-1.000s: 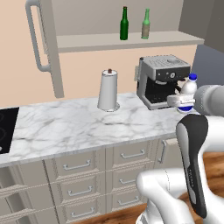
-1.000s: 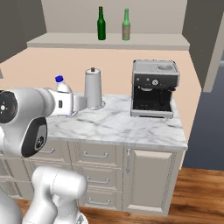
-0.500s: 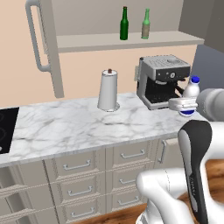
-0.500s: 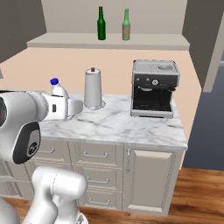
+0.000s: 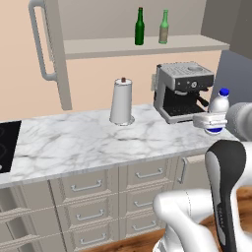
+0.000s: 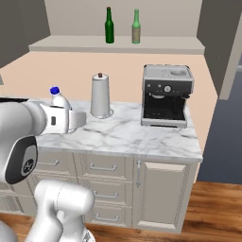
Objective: Sort all alcoholic drinks to one cabinet, and non-alcoholic drinks to the other.
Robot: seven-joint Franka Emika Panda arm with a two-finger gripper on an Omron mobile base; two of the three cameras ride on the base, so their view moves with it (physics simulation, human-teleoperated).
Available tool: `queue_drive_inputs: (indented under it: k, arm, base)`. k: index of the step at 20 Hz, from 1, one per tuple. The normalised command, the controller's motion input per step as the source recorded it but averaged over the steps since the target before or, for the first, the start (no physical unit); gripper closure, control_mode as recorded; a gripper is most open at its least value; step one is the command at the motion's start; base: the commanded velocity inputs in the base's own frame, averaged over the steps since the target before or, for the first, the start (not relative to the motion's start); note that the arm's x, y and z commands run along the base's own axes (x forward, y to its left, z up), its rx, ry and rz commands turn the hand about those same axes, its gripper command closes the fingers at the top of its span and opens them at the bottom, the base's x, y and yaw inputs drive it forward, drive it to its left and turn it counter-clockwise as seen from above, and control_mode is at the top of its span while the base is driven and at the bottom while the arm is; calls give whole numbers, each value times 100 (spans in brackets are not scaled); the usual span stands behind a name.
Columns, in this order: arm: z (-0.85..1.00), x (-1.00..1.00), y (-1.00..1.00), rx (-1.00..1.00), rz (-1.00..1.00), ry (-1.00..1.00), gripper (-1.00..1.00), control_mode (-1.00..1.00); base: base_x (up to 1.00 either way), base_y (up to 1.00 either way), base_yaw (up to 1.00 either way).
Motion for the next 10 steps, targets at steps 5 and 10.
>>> queue_drive_inputs:
  k: [5,10]
  arm:
    - [0,0,0,0,0,0,100,100]
    - [0,0,0,0,0,0,100,100]
  base:
    - [-22,1,-1]
    - [-59,4,0]
